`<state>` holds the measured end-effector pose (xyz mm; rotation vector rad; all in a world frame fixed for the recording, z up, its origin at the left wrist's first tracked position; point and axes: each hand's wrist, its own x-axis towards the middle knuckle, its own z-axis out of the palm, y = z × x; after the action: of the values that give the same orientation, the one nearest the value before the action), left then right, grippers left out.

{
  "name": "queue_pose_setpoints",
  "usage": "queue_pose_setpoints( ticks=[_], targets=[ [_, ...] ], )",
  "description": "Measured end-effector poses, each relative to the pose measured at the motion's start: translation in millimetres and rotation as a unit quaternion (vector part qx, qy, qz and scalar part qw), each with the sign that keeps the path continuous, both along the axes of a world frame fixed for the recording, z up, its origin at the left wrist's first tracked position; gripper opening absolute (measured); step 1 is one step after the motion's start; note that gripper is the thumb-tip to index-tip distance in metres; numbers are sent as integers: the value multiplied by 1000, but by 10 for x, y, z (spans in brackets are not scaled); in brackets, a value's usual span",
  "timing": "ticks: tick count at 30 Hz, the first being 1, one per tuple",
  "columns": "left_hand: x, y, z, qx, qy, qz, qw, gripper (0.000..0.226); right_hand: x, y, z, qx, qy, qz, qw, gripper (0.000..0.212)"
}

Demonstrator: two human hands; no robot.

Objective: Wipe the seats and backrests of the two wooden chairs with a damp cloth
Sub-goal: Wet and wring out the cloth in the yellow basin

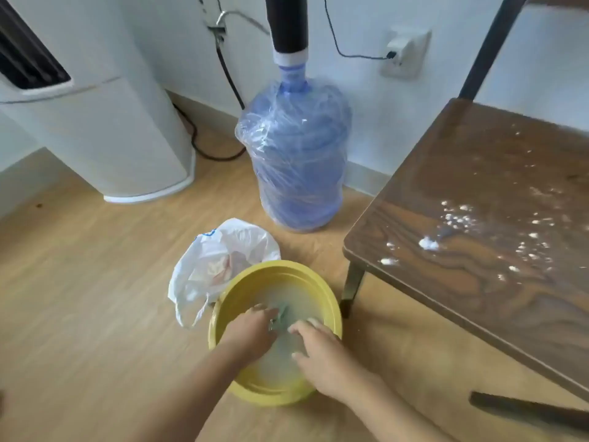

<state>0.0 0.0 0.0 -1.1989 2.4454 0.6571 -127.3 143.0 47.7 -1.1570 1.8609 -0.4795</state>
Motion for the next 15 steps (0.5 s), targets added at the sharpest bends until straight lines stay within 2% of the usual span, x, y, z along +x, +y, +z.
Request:
queue_pose_setpoints(
  ticks=[1, 3, 4, 6, 8, 11, 12, 13, 14, 15],
  targets=[
    [-15, -34, -223, -1, -19, -41, 999, 69, 4, -108, -247, 17, 14, 15, 1000, 52],
    [-51, -110, -613, -13, -73, -113, 991, 92, -6, -332, -709, 52, 107, 83, 989, 79],
    [-69, -130, -738, -10, -89, -119, 989, 97, -13, -428, -874, 61, 153, 112, 980, 92],
    [-75, -179, -995, -29, -82, -107, 990, 83, 29, -566, -1201, 80, 206, 169, 961, 110],
    [-67, -230, -1138, -33, -3, -49, 998, 57, 57, -652, -1430, 89, 222, 180, 954, 118],
    [-95, -251, -1123, 59, 114, 111, 985, 40, 55, -758, -1576, 39, 235, 139, 961, 111],
    [-90, -241, -1095, 106, 153, 164, 969, 37, 63, -783, -1584, 21, 188, 100, 977, 104],
    [-85, -220, -1057, 156, 199, 227, 941, 39, 57, -804, -1575, 8, 96, 44, 994, 97],
    [-84, -184, -1007, 207, 245, 287, 903, 43, 60, -832, -1549, 2, -26, -22, 999, 92],
    [-92, -147, -961, 250, 283, 337, 862, 49, 65, -862, -1507, -5, -143, -77, 987, 89]
  ],
)
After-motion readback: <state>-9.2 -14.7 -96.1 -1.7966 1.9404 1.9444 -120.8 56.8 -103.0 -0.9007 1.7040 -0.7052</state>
